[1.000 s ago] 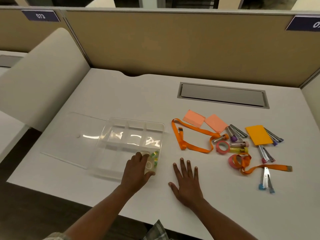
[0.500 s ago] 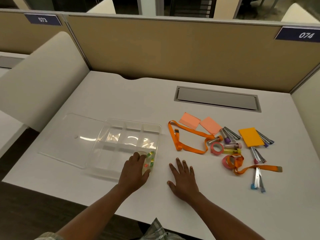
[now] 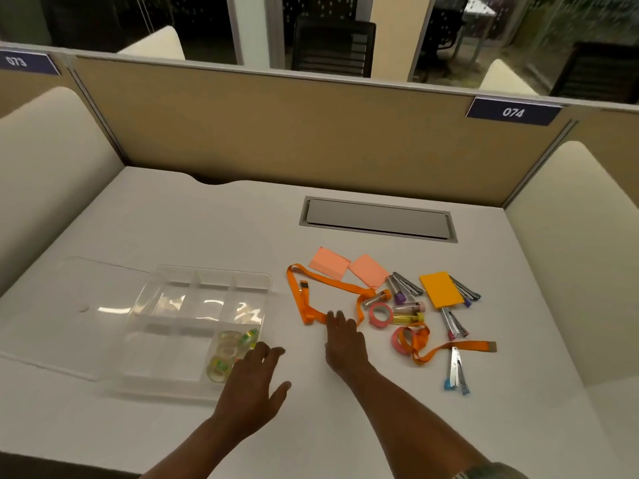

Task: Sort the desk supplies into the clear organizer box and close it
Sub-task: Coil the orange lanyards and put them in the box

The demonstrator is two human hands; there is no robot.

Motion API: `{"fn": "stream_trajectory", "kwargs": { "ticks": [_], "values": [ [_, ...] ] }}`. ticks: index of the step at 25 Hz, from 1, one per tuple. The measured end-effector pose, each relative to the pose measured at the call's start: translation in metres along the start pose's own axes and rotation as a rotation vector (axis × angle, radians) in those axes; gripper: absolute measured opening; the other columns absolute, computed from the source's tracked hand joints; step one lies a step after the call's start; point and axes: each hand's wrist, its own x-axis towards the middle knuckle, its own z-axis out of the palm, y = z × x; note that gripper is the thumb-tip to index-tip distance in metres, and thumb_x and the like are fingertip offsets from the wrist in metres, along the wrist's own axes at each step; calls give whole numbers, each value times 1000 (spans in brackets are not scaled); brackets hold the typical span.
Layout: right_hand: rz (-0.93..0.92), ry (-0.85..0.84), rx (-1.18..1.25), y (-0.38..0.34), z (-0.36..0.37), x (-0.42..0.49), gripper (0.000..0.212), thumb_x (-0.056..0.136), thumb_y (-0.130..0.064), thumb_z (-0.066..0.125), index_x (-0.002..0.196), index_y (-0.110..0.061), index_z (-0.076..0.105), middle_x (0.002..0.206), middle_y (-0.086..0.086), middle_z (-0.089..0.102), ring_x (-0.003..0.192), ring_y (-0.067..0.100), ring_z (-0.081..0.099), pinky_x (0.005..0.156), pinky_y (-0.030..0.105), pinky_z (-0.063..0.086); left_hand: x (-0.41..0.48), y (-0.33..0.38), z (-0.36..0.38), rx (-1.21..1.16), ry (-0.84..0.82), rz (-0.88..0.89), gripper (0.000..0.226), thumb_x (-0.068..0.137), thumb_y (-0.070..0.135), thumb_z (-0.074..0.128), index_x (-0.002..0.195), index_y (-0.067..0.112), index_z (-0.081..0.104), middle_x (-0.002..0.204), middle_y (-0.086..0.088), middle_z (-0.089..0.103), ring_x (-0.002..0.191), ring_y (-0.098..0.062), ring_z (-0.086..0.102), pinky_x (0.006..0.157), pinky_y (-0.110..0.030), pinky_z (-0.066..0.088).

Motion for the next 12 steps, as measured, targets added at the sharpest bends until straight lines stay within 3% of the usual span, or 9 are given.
{"fn": "stream_trajectory", "kwargs": {
  "ticks": [3,6,9,12],
  "values": [
    [-105,181,-98,5,15,-15,31,95,-5,48,125,-9,57,116,13,59,101,29,60,75,37,52,4,9,3,-8,-25,26,54,81,46,65,128,22,52,111,3,55,94,-15,58,79,-28,50],
    [-167,77,-53,8,20,-26,30,98,-4,36,122,-6,53,116,16,58,103,33,57,81,41,48,9,22,8,-4,-49,34,57,81,48,64,130,21,52,111,3,55,92,-14,58,76,-27,50],
    [-97,-21,217,8,-9,-25,19,94,-10,51,109,-4,62,108,16,63,99,32,60,81,38,49,26,38,13,5,-36,29,68,81,52,65,137,18,47,119,-2,57,97,-16,59,79,-29,51],
    [-119,-63,501,9,-75,-22,16,89,-17,60,99,-8,68,97,11,70,89,25,64,72,33,47,62,63,8,-60,19,-30,94,73,53,75,147,13,33,134,-9,54,113,-26,56,88,-39,50]
  ]
}}
